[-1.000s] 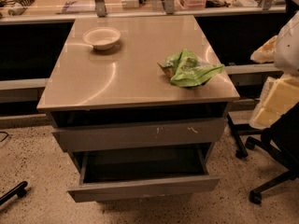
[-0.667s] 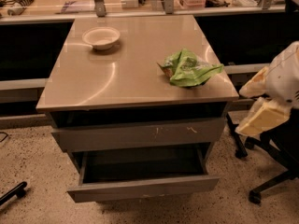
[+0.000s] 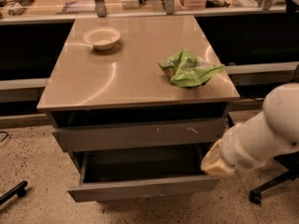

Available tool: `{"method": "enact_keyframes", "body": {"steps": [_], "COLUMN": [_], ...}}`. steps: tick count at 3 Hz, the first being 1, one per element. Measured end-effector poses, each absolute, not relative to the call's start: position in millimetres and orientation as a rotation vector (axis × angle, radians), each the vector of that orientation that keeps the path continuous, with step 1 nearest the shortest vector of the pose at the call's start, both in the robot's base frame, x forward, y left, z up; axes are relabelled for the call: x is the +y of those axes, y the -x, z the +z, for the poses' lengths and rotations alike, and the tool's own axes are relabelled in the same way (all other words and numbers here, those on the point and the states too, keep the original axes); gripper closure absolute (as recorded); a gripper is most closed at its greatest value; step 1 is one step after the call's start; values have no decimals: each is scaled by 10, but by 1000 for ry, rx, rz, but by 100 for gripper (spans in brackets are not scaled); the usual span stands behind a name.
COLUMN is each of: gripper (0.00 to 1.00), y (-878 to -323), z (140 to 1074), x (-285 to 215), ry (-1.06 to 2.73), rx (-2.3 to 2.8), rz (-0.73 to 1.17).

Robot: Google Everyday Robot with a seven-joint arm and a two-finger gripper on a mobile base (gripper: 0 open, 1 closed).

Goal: Close middle drawer

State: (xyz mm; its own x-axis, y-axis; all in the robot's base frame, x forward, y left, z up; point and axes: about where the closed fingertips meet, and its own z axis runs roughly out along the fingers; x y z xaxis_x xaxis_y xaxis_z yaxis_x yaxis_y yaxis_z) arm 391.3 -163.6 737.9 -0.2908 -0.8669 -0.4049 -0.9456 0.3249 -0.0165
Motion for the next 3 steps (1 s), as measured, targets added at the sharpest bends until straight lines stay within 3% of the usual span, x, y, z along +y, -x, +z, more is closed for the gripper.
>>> {"method": "enact_keyframes", "body": {"steps": [1,3], "gripper": [100,100], "y": [-3657,-3406], "z": [6996,6155], "x": [-1635,-1525], "ry": [1641,1742], "rx": [2309,2308], "rz": [395,443]}}
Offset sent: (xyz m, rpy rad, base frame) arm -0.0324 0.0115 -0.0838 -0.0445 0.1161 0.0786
